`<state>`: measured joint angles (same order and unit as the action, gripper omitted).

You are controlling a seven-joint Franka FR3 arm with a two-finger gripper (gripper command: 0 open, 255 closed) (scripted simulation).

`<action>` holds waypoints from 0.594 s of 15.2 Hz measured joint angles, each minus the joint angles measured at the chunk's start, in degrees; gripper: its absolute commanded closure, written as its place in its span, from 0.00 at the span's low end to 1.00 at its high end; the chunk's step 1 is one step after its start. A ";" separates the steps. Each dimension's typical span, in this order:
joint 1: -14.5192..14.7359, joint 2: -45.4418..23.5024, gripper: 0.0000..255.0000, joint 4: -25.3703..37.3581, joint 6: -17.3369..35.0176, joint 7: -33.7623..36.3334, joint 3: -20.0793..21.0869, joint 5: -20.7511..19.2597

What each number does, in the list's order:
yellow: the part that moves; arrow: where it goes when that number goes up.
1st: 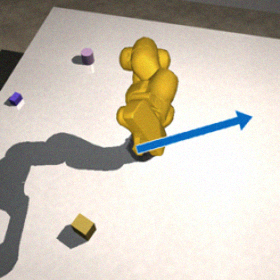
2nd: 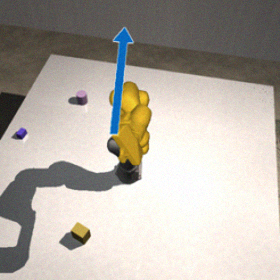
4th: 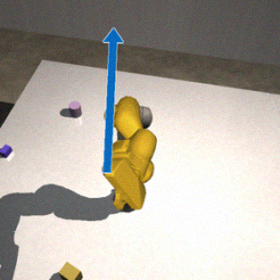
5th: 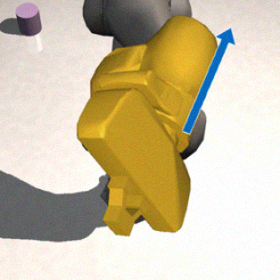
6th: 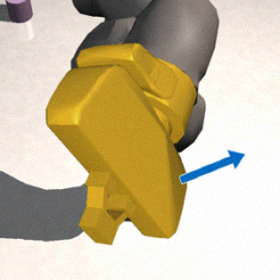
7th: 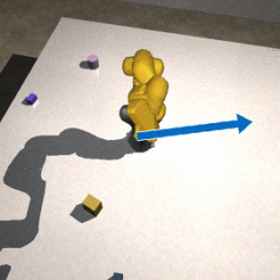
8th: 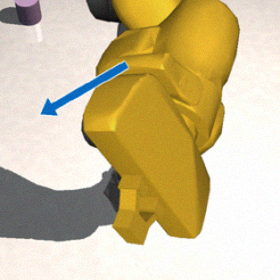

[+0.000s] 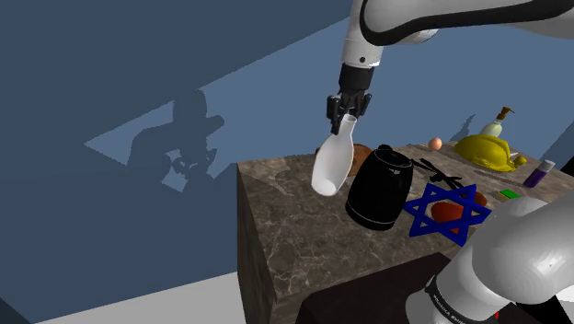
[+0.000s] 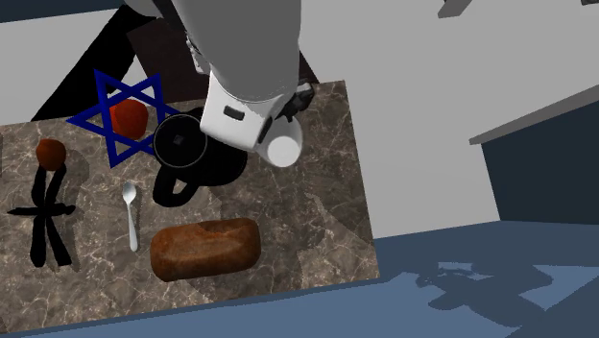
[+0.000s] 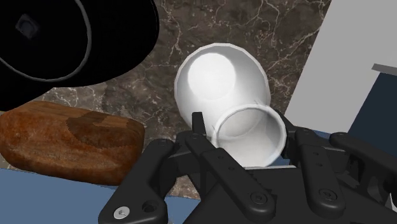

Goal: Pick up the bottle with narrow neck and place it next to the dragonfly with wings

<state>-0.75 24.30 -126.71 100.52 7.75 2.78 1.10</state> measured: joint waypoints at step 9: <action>-0.01 -0.45 1.00 7.20 -6.75 0.12 -0.01 -0.04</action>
<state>-0.76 23.85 -119.51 93.77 7.87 2.77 1.06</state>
